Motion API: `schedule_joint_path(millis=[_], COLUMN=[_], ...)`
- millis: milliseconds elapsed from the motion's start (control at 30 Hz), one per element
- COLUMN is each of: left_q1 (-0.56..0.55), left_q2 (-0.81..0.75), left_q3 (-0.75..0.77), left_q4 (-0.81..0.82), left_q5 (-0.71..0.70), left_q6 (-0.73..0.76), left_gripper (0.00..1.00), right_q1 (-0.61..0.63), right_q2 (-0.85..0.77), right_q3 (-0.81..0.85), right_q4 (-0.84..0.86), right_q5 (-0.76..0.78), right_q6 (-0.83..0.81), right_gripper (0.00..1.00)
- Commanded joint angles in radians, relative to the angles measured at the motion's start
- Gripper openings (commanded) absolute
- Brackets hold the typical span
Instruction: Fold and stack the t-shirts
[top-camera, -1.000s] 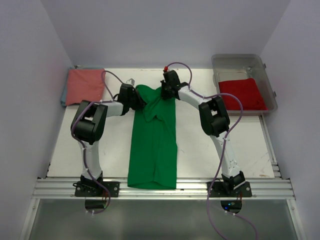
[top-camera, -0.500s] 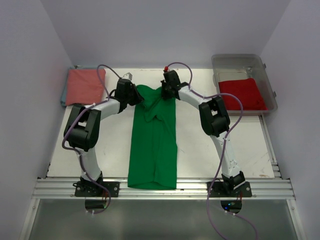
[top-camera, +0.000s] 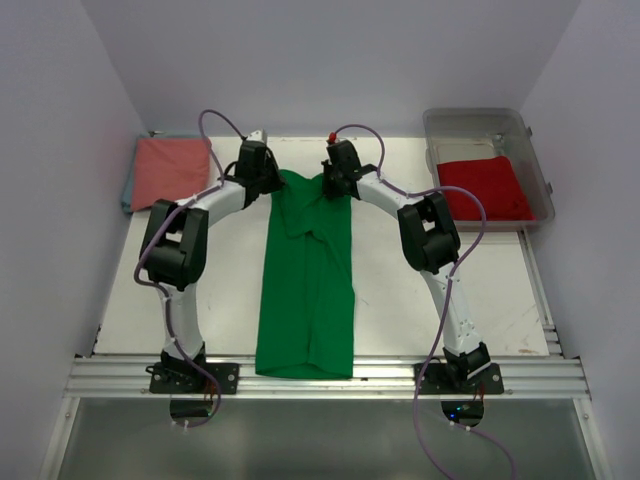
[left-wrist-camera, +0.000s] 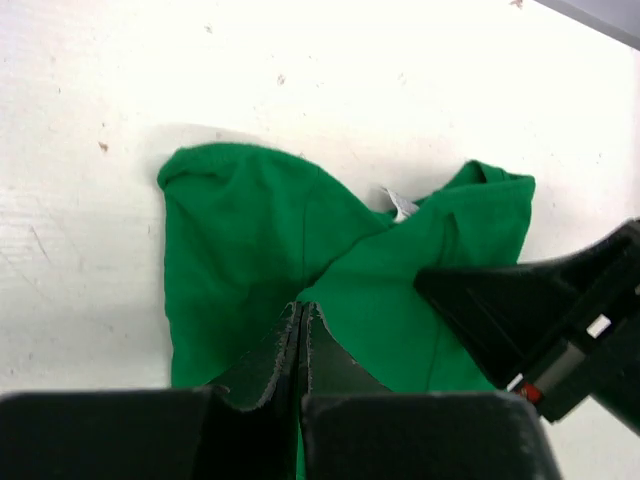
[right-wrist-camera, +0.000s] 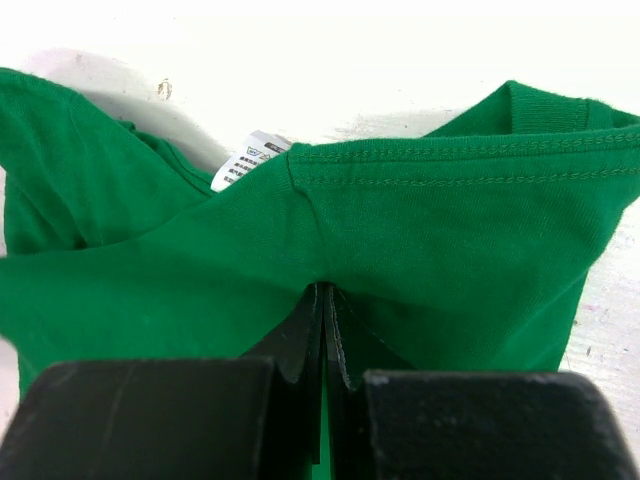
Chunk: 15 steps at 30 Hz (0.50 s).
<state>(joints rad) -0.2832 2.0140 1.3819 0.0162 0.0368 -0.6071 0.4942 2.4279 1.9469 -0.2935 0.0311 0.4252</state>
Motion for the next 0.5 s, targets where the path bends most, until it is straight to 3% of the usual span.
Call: schedule_joint_path(millis=[0,100,167,400,467], left_q1=[0.019,0.019,0.019,0.027,0.027], left_q2=[0.054,0.072,0.077,-0.023,-0.099], left_q3=[0.094,0.115,0.121,0.027,-0.041], left_q4=[-0.059,-0.102,-0.153,-0.188,-0.133], left_q5=[-0.032,-0.060,-0.113,-0.196,-0.209], left_q6=[0.047,0.041,0.024,-0.026,-0.026], left_gripper=[0.00,0.00,0.07,0.62,0.68], right_q1=[-0.031,-0.032,-0.034,-0.036,-0.036], right_q2=[0.069,0.062,0.040,-0.102,-0.134], right_q3=[-0.071,-0.080,-0.095,-0.236,-0.252], right_q4=[-0.213,-0.202,-0.170,0.033,0.080], right_q5=[0.076,0.069,0.046,-0.071,-0.109], right_q6=[-0.046,-0.046,-0.046,-0.048,-0.052], right_gripper=[0.00,0.00,0.00,0.00,0.00])
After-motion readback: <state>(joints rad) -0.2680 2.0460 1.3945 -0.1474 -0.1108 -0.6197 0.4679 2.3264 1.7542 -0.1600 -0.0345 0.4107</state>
